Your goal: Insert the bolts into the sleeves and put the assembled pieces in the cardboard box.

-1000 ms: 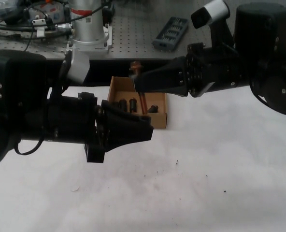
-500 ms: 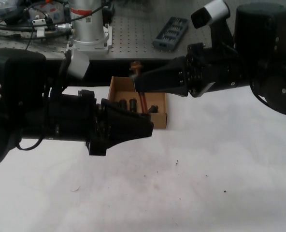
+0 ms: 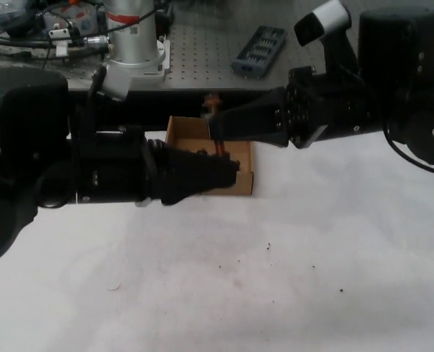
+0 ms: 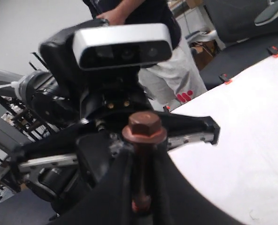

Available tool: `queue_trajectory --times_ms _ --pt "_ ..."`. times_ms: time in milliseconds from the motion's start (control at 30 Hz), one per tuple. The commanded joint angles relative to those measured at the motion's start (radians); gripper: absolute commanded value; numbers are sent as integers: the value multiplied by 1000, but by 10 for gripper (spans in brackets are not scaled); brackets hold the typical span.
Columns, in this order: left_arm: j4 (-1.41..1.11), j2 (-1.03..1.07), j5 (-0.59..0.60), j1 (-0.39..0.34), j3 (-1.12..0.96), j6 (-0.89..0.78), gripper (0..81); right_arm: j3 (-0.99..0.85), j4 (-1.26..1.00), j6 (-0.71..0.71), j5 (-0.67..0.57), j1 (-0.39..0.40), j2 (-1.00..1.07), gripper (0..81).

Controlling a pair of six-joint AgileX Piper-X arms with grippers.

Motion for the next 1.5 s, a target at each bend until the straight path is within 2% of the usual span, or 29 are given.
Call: queue_trajectory --times_ms 0,167,467,533,600,667,733,867,1000,1100,1233,1400,1467 --pt "-75 -13 -60 6 -17 -49 6 2 101 -55 -49 1 -4 44" --pt "-74 -13 -53 9 -17 -145 6 2 107 -64 -49 1 -13 44" --pt "-74 -13 -81 9 -17 -91 6 2 126 -39 -31 -13 -23 23" --pt "-74 -13 -94 9 -17 -91 6 2 129 -10 -7 -25 -23 130" --pt "-74 -13 -94 9 -17 -91 6 2 129 22 58 -36 -23 293" --pt "-74 -13 -94 9 -17 -91 6 2 129 54 144 -45 -23 418" --pt "-83 -13 -97 9 -17 -91 6 2 126 65 209 -52 -23 454" --pt "-91 -13 -185 9 -17 -91 6 2 132 75 326 -84 -23 393" --pt "-85 2 -355 11 -53 -28 6 2 225 136 316 -127 -28 321" --pt "-18 68 -378 18 -155 19 6 2 388 -22 331 -131 -44 252" --pt "188 230 -413 27 -363 118 6 2 639 -249 376 -123 -85 166" --pt "371 441 -478 38 -642 191 6 2 917 -457 483 -114 -151 151" --pt "393 516 -489 41 -726 198 6 2 982 -497 520 -112 -184 151"
